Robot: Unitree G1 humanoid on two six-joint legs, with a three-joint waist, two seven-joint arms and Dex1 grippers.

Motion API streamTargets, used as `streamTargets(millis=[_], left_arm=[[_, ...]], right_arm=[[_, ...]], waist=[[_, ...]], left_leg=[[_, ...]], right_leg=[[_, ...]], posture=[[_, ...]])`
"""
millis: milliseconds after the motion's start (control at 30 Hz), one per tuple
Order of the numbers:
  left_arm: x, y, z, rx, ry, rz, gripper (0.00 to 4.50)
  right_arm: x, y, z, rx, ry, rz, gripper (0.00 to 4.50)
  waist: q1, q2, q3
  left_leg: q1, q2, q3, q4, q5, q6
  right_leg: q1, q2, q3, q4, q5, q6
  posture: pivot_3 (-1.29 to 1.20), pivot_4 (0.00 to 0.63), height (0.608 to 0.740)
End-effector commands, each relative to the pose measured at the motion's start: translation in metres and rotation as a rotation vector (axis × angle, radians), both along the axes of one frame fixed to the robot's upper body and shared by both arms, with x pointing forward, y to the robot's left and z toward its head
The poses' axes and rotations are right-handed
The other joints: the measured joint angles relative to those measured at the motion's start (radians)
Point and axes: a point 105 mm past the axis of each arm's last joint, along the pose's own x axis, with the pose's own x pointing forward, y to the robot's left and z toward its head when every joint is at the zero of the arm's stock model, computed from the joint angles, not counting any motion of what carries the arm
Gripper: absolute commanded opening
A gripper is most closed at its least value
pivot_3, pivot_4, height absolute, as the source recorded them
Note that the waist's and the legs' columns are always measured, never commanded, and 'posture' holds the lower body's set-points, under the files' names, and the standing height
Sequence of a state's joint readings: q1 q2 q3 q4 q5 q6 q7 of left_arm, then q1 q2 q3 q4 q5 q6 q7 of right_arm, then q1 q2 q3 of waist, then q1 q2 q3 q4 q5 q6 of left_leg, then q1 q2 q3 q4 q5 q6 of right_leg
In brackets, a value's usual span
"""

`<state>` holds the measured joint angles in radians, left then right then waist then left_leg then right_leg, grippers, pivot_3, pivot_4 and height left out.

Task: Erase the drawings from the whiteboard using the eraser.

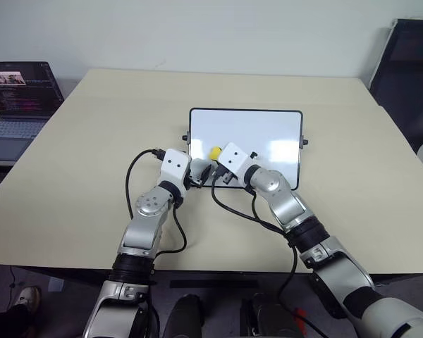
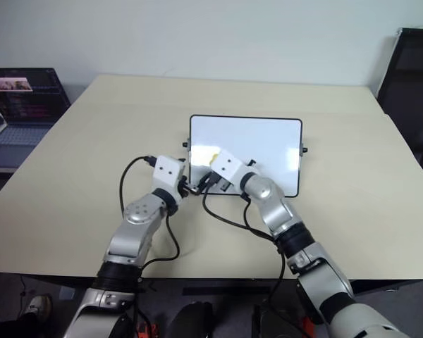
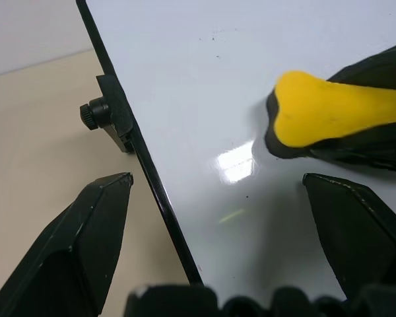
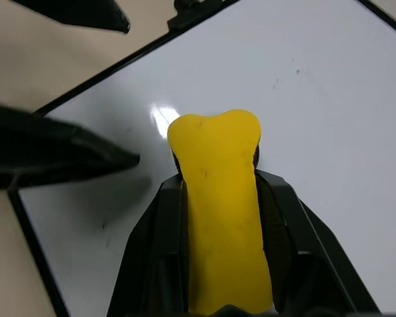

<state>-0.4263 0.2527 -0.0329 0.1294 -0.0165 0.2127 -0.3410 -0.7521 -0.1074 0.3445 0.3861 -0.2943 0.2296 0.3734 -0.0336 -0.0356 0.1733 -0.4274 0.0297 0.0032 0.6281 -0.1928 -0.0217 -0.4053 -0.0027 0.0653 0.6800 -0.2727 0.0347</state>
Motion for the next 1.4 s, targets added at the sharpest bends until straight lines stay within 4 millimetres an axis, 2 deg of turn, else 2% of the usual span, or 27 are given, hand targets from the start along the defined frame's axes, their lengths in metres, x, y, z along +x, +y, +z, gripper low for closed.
streamTargets(millis=[33,200,267,467,700,833,1000,1133,1333,1400], left_arm=[[0.001,-0.001,0.014,0.002,-0.050,-0.012,4.50],[0.002,-0.003,0.015,0.002,-0.051,-0.020,4.50],[0.002,-0.002,0.016,-0.001,-0.053,-0.018,4.50],[-0.007,-0.001,0.015,-0.024,-0.058,-0.028,4.50],[-0.008,-0.001,0.014,-0.026,-0.053,-0.030,4.50],[-0.006,-0.003,0.014,-0.024,-0.050,-0.041,4.50],[-0.005,-0.009,0.018,-0.026,-0.060,-0.074,4.50],[-0.010,-0.034,0.031,-0.062,-0.089,-0.201,4.50],[-0.036,-0.084,0.026,-0.088,-0.053,-0.540,4.50],[-0.043,-0.095,0.024,-0.096,-0.037,-0.624,4.50]], right_arm=[[0.002,-0.010,0.010,0.005,-0.029,-0.036,1.09],[0.003,-0.010,0.017,0.036,-0.030,-0.047,1.09],[0.000,-0.010,0.026,0.089,-0.036,-0.046,1.09],[-0.013,-0.023,0.037,0.183,-0.032,-0.087,1.09],[-0.026,-0.041,0.029,0.219,-0.005,-0.169,1.09],[-0.027,-0.044,0.026,0.223,0.002,-0.198,1.09],[-0.023,-0.051,0.033,0.218,-0.027,-0.222,1.09],[-0.022,-0.079,0.043,0.232,-0.042,-0.293,1.09],[-0.030,-0.122,0.051,0.242,-0.034,-0.425,1.09],[-0.032,-0.136,0.049,0.245,-0.018,-0.473,1.09]], waist=[[0.001,0.000,0.000],[0.001,0.000,0.000],[0.001,0.000,0.000],[0.001,0.000,0.000],[0.001,0.000,0.000],[0.001,0.000,0.000],[0.001,0.000,0.000],[0.003,0.000,0.000],[0.003,0.000,0.000],[0.003,0.000,0.000]], left_leg=[[0.000,0.000,0.000,0.000,0.000,0.000],[0.000,0.000,0.000,0.000,0.000,0.000],[0.000,0.000,0.000,0.000,0.000,0.000],[-0.001,0.000,0.000,-0.001,0.000,0.000],[-0.001,0.000,0.000,0.000,0.000,0.000],[-0.001,0.000,0.000,0.000,0.000,0.000],[-0.001,-0.001,0.000,0.000,0.000,0.000],[-0.002,-0.001,0.001,0.000,0.000,0.000],[-0.003,-0.001,0.001,-0.001,0.000,0.000],[-0.003,-0.001,0.001,-0.001,0.000,0.000]], right_leg=[[0.000,0.000,0.000,0.000,0.000,0.000],[0.000,0.000,0.000,0.000,0.000,0.000],[0.000,0.000,0.000,0.000,0.000,0.000],[-0.001,0.000,0.000,-0.001,0.000,0.000],[-0.001,0.000,0.000,-0.001,0.000,0.000],[-0.001,0.000,0.000,-0.001,0.000,0.000],[-0.001,0.000,0.000,-0.001,0.000,0.000],[-0.001,0.000,-0.001,-0.001,0.000,0.000],[-0.001,0.000,-0.001,-0.002,0.000,0.000],[-0.001,0.000,-0.002,-0.002,0.000,0.000]], posture=[[0.00,0.150,0.740],[0.00,0.150,0.740],[0.00,0.150,0.740],[0.00,0.150,0.740],[0.00,0.150,0.740],[0.00,0.150,0.740],[0.00,0.150,0.740],[0.00,0.150,0.740],[0.00,0.150,0.740],[0.00,0.150,0.740]])
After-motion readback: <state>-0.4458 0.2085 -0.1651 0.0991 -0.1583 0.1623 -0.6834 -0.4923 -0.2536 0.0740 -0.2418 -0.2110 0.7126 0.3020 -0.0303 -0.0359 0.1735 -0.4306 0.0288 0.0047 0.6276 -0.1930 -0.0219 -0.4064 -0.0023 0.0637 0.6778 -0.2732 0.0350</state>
